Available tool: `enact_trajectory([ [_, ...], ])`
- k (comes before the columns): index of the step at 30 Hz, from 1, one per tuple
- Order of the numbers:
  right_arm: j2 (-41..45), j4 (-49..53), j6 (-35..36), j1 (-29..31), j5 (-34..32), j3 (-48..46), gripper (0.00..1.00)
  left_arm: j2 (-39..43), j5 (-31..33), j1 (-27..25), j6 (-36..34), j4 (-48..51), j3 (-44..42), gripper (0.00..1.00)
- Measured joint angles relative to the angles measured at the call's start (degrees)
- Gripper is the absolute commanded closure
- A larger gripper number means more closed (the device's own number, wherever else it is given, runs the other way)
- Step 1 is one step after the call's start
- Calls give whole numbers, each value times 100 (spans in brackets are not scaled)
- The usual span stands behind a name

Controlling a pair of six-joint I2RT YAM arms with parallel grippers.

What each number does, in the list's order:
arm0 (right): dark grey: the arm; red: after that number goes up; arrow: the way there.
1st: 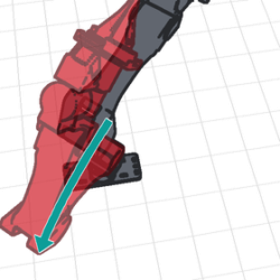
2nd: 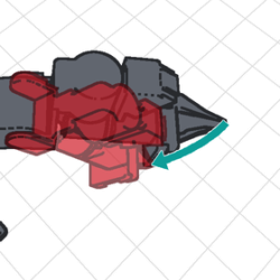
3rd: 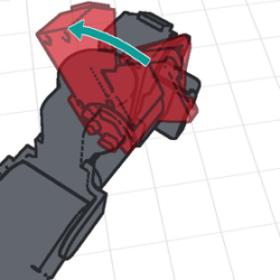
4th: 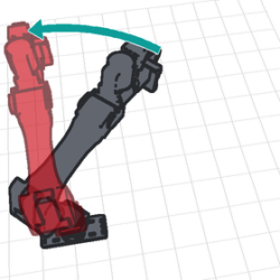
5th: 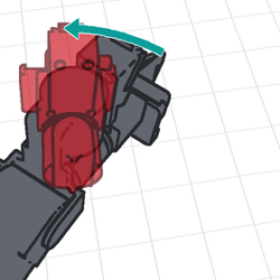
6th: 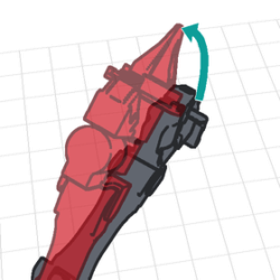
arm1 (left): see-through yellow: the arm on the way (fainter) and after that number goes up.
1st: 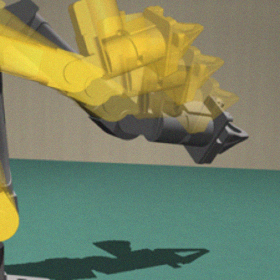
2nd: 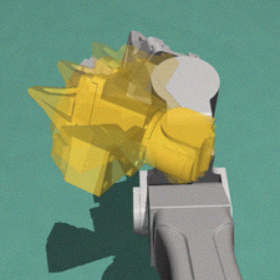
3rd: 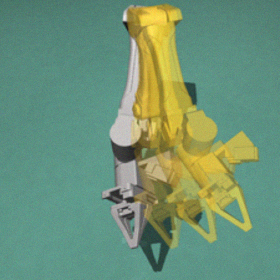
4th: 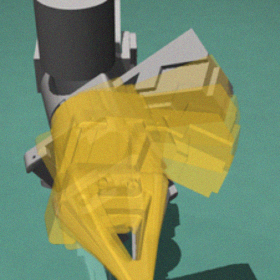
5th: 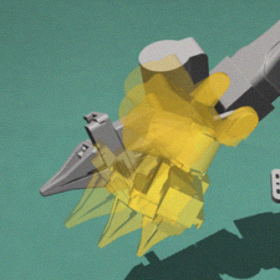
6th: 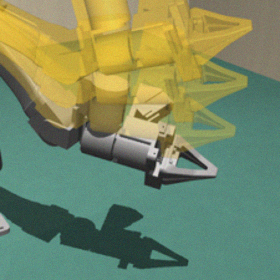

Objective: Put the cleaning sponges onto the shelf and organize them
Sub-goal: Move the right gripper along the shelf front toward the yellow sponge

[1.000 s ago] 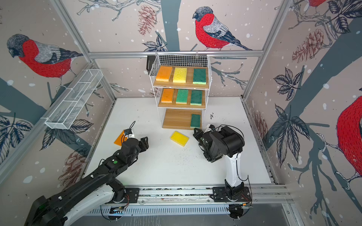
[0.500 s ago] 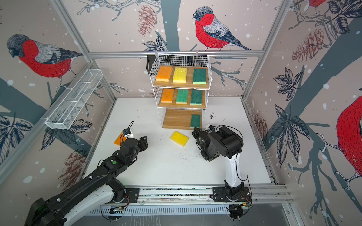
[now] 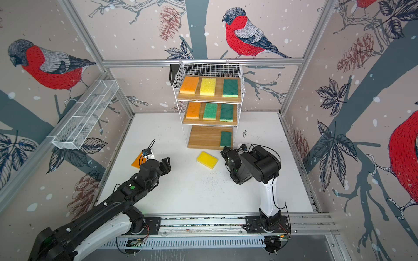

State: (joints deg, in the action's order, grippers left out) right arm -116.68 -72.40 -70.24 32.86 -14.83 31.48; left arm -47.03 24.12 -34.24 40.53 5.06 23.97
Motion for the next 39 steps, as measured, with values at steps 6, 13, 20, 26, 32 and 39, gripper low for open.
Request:
enact_trajectory([
  [6,-4,87,-13,-37,-13,68,98,-55,0,0,0,0,0,32],
  [13,-39,83,-13,-37,-9,105,98,-66,-2,0,0,0,0,32],
  [20,72,-15,-7,-24,-9,-114,97,-85,-7,0,7,-2,-2,33],
  [26,280,302,114,195,4,-205,90,-98,-9,0,17,-2,-2,33],
  [32,822,767,391,455,-72,-264,78,-70,-9,0,17,0,7,33],
  [39,1735,1554,1021,647,-267,-289,63,20,-9,0,20,11,50,33],
])
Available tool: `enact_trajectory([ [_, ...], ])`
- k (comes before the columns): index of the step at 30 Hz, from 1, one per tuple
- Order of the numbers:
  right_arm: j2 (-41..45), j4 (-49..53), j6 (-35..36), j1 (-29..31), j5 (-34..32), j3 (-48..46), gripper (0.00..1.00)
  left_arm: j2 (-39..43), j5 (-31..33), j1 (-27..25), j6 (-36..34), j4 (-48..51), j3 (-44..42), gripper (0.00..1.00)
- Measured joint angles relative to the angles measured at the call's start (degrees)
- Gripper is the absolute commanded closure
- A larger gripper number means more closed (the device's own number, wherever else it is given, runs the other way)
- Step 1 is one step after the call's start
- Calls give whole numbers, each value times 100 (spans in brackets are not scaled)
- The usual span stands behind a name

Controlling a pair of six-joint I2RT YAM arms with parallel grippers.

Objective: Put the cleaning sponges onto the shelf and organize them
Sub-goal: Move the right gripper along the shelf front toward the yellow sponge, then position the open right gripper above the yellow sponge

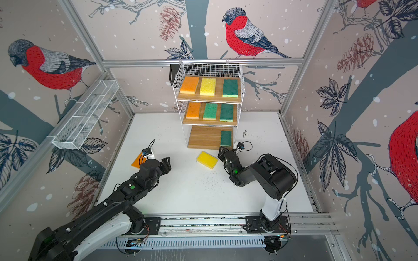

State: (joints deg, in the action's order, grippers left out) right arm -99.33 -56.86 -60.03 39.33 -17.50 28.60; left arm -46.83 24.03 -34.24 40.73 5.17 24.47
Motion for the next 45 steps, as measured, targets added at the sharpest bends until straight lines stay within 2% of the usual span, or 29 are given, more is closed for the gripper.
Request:
enact_trajectory([
  [3,297,407,299,90,-42,50,65,48,-2,0,70,26,11,33],
  [8,415,1060,951,109,219,262,51,125,-7,0,90,111,92,32],
  [11,415,1346,1263,85,476,317,47,164,-35,0,90,199,157,32],
  [20,258,1674,1794,-131,1069,295,56,474,-142,0,151,522,210,32],
  [31,-120,1510,1954,-107,1611,278,59,699,-144,0,236,855,306,32],
  [45,131,1370,1956,188,1829,-22,57,929,-188,0,389,960,310,33],
])
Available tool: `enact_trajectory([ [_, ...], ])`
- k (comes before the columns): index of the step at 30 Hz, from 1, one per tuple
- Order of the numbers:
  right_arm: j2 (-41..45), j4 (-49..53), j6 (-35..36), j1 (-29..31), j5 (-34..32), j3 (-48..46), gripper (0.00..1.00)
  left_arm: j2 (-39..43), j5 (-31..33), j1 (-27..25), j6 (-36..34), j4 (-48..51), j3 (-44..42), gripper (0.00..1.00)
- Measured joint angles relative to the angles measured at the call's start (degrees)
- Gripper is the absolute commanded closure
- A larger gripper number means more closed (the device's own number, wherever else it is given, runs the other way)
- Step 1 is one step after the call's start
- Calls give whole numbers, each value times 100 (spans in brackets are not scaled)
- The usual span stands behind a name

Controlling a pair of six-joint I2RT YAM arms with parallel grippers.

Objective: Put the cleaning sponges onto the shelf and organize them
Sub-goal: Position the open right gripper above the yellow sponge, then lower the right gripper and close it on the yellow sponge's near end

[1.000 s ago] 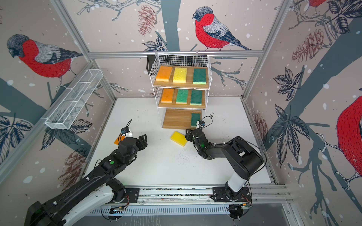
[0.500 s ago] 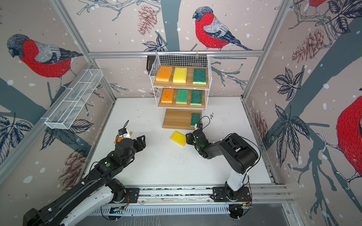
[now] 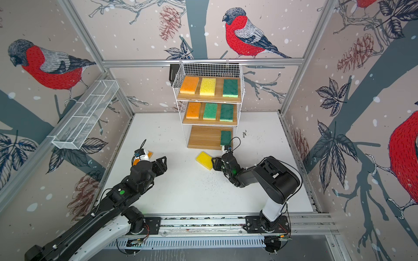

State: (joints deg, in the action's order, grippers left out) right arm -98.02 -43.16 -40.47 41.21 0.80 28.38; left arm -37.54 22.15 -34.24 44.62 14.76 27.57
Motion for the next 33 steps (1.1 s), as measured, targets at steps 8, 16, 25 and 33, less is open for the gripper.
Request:
enact_trajectory([
  [8,-15,4,46,203,236,42,51,201,-83,0,50,151,0,33],
  [16,94,354,306,584,201,256,36,295,-90,0,52,330,0,33],
  [25,162,1200,798,1198,-599,754,25,387,-114,0,101,542,-7,32],
  [33,-55,1919,1167,1665,-1386,1303,17,708,-109,0,105,693,-26,32],
])
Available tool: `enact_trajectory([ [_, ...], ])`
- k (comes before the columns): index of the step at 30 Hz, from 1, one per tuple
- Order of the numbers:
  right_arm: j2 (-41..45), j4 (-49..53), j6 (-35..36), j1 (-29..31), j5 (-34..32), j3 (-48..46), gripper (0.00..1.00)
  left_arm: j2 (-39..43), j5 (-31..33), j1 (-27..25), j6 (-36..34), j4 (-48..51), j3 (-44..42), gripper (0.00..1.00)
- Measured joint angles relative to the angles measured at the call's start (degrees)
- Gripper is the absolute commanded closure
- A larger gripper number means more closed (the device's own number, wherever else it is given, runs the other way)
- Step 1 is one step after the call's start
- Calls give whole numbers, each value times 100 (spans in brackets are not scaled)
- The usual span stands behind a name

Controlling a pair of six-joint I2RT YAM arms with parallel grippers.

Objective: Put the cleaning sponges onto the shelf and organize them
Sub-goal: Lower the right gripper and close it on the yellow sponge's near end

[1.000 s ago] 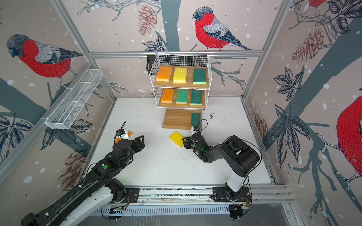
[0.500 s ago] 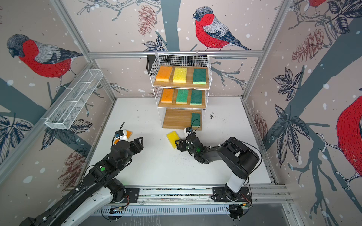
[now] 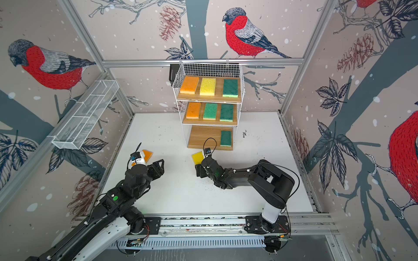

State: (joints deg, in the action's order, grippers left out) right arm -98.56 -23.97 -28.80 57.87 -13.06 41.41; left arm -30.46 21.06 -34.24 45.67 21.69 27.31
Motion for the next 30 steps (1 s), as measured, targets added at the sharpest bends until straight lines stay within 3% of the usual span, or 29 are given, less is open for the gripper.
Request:
enact_trajectory([
  [11,-81,610,181,286,-581,317,2,157,2,0,48,151,-59,31],
  [24,-256,909,361,225,-654,511,1,284,11,0,61,195,-92,30],
  [30,-389,927,525,208,-570,632,5,249,20,0,85,199,-92,30],
])
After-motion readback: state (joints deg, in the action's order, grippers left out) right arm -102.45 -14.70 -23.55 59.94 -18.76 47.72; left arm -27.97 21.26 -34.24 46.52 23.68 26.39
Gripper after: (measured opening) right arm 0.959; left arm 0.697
